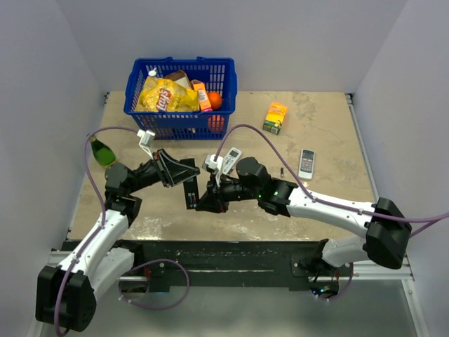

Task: Load the batteries into the remote control
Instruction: Load the battery into the remote control.

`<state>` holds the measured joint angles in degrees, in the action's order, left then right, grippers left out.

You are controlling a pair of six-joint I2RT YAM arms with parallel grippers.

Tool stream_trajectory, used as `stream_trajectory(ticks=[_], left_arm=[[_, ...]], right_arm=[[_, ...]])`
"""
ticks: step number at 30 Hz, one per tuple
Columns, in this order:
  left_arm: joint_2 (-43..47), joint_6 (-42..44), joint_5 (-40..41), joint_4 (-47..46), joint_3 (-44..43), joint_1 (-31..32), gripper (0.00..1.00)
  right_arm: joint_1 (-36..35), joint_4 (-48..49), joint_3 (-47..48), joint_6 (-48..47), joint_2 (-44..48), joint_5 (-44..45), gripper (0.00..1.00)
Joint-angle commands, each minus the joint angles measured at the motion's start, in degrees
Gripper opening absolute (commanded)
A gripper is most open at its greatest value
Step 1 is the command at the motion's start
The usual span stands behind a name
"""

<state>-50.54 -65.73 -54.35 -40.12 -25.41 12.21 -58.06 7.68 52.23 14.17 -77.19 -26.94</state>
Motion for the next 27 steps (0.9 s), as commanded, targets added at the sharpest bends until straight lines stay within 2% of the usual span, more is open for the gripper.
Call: stream_trajectory(ticks=[1, 6, 10, 12, 16, 18, 22, 27], left_arm=[[2.46, -3.88, 0.12, 3.29, -0.87, 3.00, 0.00], [3.96, -3.70, 2.40, 3.99, 0.45, 3.70, 0.00], [4.84, -2.48, 2.93, 4.78, 0.36, 3.88, 0.00], [4.84, -0.55, 3.63, 8.80, -0.95, 3.88, 0.00], [4.67, 11.99, 9.51, 21.20, -5.52, 3.88, 0.00], [3.70, 15.97, 13.29, 26.74, -8.77, 3.70, 0.00], [0.63, 22.21, 17.43, 30.36, -12.55, 3.79, 0.00], [-1.05, 22.06, 16.82, 28.79, -14.49, 3.79, 0.00]], right_arm=[[1.11, 6.46, 3.58, 0.50, -0.33, 5.76, 0.08], [1.37, 10.07, 2.44, 3.75, 0.98, 8.21, 0.10], [1.37, 11.30, 1.74, 5.86, 2.13, 13.91, 0.10], [1.37, 10.08, 1.56, 5.52, 2.48, 15.24, 0.12], [1.29, 7.09, 0.86, 3.58, 3.53, 14.11, 0.28], [1.37, 6.03, -0.10, 2.70, 4.32, 12.88, 0.32], [1.37, 4.80, -2.48, 1.56, 7.40, 12.61, 0.46], [1.55, 3.66, -3.89, 1.12, 10.74, 14.90, 0.53]])
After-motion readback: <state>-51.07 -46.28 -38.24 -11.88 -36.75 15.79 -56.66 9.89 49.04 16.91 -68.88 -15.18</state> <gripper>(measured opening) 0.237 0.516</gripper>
